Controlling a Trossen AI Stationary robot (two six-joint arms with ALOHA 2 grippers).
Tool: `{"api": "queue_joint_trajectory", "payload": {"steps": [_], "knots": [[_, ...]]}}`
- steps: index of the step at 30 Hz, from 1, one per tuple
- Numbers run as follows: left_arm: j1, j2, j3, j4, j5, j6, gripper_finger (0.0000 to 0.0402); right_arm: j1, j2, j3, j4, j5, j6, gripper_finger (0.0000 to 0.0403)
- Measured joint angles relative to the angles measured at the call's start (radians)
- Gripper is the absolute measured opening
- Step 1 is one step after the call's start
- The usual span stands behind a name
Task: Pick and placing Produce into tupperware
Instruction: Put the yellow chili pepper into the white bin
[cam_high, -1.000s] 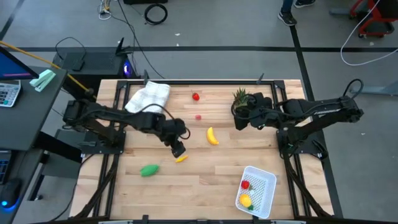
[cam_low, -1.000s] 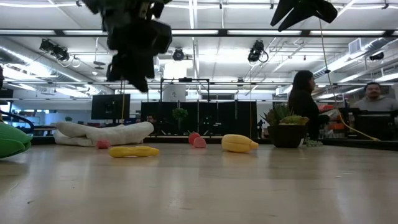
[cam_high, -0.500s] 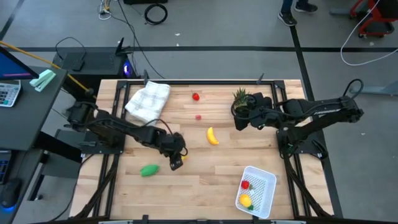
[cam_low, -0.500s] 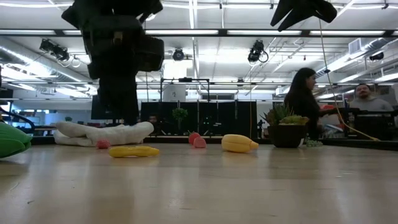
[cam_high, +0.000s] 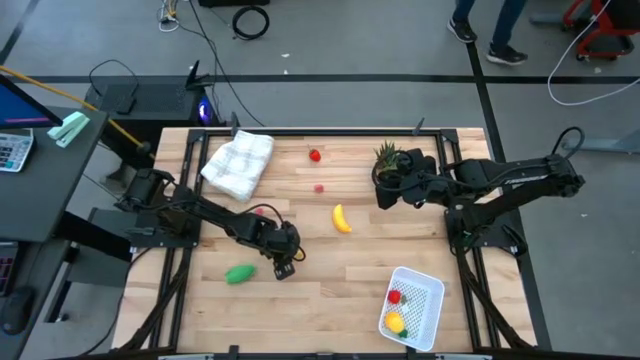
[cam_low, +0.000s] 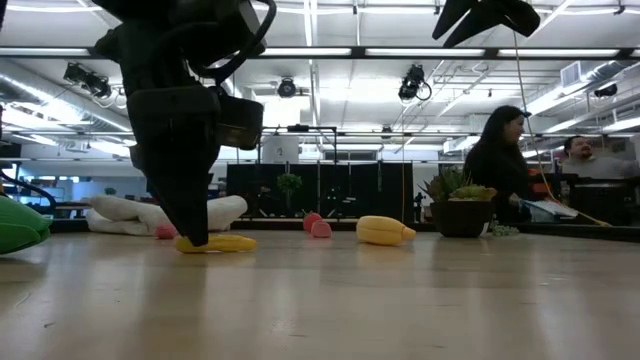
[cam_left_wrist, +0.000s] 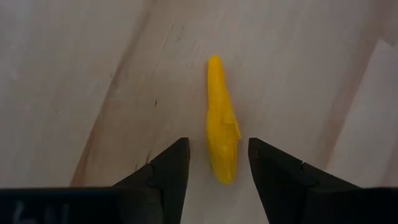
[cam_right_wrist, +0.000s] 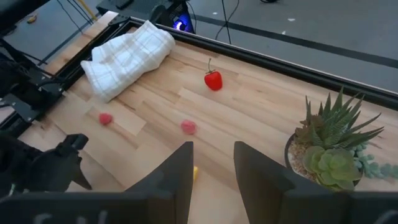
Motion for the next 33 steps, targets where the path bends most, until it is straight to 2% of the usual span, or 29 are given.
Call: {"api": "queue_joint_trajectory", "payload": {"steps": [5, 14, 18, 21, 24, 30, 33], "knots": [[0.001, -0.002, -0.002, -0.003, -0.012, 0.001, 0.0135, 0.000, 0.000, 0.000, 0.001, 0.000, 0.000, 0.0123], [0.009, -0.003, -0.002, -0.004, -0.026, 0.030, 0.0016, 0.001, 0.000, 0.000, 0.003, -0.002, 0.000, 0.0123], [0.022, -0.015, 0.006, 0.012, -0.009, 0.026, 0.0014, 0.010, 0.000, 0.000, 0.009, -0.017, -0.078, 0.0123], [0.035, -0.038, 0.064, 0.002, -0.009, 0.052, 0.0010, 0.010, -0.006, 0.000, 0.024, -0.043, -0.106, 0.0123], [0.052, -0.062, 0.144, -0.036, -0.008, 0.127, 0.0009, 0.010, -0.030, 0.000, 0.065, -0.122, -0.153, 0.0122], [0.105, -0.102, 0.388, -0.163, -0.086, 0.328, 0.0008, 0.010, -0.107, 0.000, 0.208, -0.375, -0.185, 0.0119], [0.131, -0.106, 0.528, -0.226, -0.126, 0.435, 0.0009, 0.010, -0.142, 0.000, 0.258, -0.442, -0.184, 0.0119]]}}
